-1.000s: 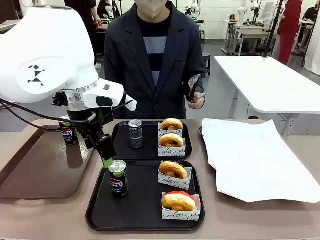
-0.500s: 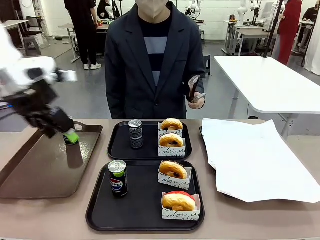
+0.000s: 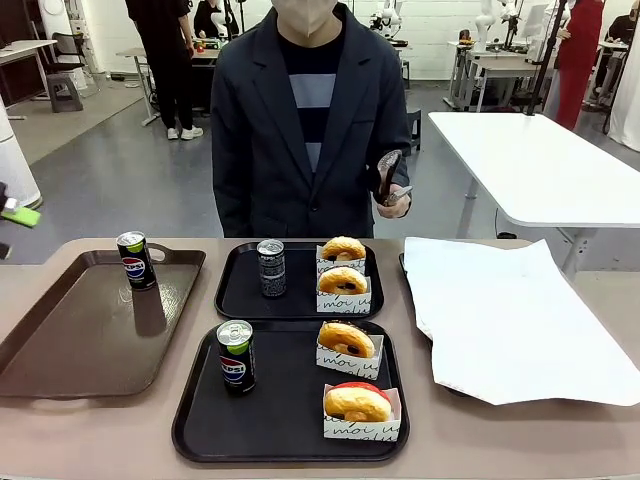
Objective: Set up donuts and drinks on trays.
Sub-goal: Pick up one Pepsi coke from the Handle tray and place it on the Flat Tray without a Pepsi coke.
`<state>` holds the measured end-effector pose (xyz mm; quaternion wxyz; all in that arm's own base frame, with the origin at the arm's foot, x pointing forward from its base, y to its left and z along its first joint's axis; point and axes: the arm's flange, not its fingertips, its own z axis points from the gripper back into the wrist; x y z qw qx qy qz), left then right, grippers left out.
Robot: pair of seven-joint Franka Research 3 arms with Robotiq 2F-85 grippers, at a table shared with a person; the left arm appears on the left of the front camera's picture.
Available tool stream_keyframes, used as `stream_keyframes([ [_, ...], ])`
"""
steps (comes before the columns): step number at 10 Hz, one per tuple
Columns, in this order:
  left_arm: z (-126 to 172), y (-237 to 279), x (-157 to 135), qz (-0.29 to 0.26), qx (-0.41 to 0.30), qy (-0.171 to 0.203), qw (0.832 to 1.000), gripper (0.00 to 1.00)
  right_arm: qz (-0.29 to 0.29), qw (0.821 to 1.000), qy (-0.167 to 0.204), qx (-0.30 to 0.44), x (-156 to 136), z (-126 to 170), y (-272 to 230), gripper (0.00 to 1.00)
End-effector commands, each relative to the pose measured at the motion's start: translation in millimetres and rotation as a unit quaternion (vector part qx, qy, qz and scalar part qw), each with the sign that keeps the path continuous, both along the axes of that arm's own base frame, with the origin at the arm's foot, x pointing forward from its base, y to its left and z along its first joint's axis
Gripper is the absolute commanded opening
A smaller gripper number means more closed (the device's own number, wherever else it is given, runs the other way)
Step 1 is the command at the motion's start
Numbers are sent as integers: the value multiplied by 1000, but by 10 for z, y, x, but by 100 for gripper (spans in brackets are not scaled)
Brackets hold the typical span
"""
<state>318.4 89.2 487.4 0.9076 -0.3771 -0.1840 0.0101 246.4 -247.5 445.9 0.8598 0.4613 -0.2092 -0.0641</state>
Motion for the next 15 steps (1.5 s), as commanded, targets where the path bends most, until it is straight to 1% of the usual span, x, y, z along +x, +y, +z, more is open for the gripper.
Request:
stream_keyframes([
  [1,-733,82,-256,1,-70,45,997,100,1,1000,-17,11,25,3,2,100],
  [2,-891,181,-216,-8,-96,75,993,100,1,1000,-17,11,25,3,2,100],
  [3,-1049,250,-191,-13,-117,87,989,100,1,1000,-17,11,25,3,2,100],
  [5,-1161,349,-195,-14,-141,60,988,100,1,1000,-17,11,25,3,2,100],
  [6,-1149,348,-179,-21,-130,52,990,100,1,1000,-17,11,25,3,2,100],
  [7,-1028,295,-193,-31,-98,11,995,100,1,1000,-17,11,25,3,2,100],
  [8,-1114,496,-32,-15,-134,76,988,100,1,1000,-17,11,25,3,2,100],
  [15,-1114,496,-32,-15,-134,76,988,100,1,1000,-17,11,25,3,2,100],
])
